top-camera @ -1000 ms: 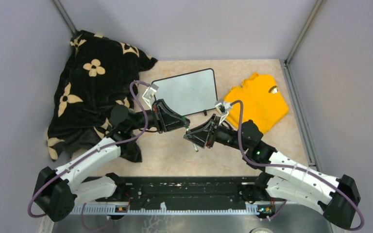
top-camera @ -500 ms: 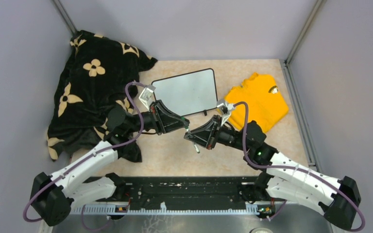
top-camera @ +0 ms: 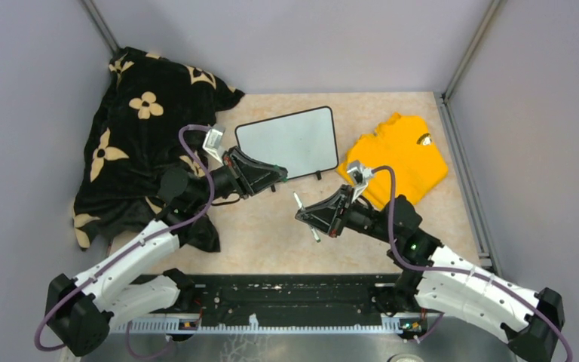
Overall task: Write a sentence on the whiteboard
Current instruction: Open the whiteboard marker at the center of the board, then place the pen cap at the center of the board.
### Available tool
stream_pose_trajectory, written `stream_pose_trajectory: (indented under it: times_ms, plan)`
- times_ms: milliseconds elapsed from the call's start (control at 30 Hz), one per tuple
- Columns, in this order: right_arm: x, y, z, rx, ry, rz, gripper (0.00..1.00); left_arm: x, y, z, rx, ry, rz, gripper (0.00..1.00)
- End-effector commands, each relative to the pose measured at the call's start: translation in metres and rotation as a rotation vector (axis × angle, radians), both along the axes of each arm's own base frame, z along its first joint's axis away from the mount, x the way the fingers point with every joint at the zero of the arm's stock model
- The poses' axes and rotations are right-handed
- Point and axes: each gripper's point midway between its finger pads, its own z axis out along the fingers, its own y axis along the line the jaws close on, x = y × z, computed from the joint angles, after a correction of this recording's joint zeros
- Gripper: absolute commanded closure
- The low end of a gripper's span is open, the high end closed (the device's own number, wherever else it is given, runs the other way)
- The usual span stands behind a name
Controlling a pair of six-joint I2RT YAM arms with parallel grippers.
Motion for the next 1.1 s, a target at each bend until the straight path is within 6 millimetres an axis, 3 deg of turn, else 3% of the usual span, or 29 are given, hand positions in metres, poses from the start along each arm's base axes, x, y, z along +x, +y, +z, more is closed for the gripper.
stream_pose_trajectory:
  times_ms: [0,67,133,300,367,467,633,767,1067]
  plan:
    - [0.004,-0.009,0.009,0.015,-0.035,-0.047,1.0,0.004,0.008,0.018,-0.06,-0.043,0.061,1.0]
    - [0.011,-0.016,0.005,-0.01,-0.032,-0.103,1.0,0.012,0.007,0.012,-0.023,-0.032,0.097,1.0]
    - [0.021,-0.031,0.001,-0.044,-0.033,-0.204,1.0,0.03,0.008,-0.008,0.067,0.011,0.181,1.0]
    - [0.056,-0.097,-0.031,-0.211,0.041,-0.585,1.0,0.064,0.02,-0.104,0.413,0.186,0.343,1.0]
    - [0.059,-0.117,-0.05,-0.308,0.07,-0.663,1.0,0.064,0.021,-0.149,0.56,0.257,0.329,1.0]
    - [0.061,-0.126,-0.067,-0.376,0.096,-0.7,1.0,0.053,0.023,-0.208,0.755,0.37,0.264,1.0]
    - [0.065,-0.127,-0.08,-0.4,0.107,-0.72,1.0,0.041,0.019,-0.276,0.984,0.442,0.259,1.0]
    - [0.069,-0.126,-0.087,-0.428,0.107,-0.732,1.0,0.035,0.005,-0.305,1.04,0.487,0.236,1.0]
    - [0.07,-0.124,-0.097,-0.455,0.104,-0.726,1.0,0.047,-0.018,-0.333,1.105,0.523,0.244,1.0]
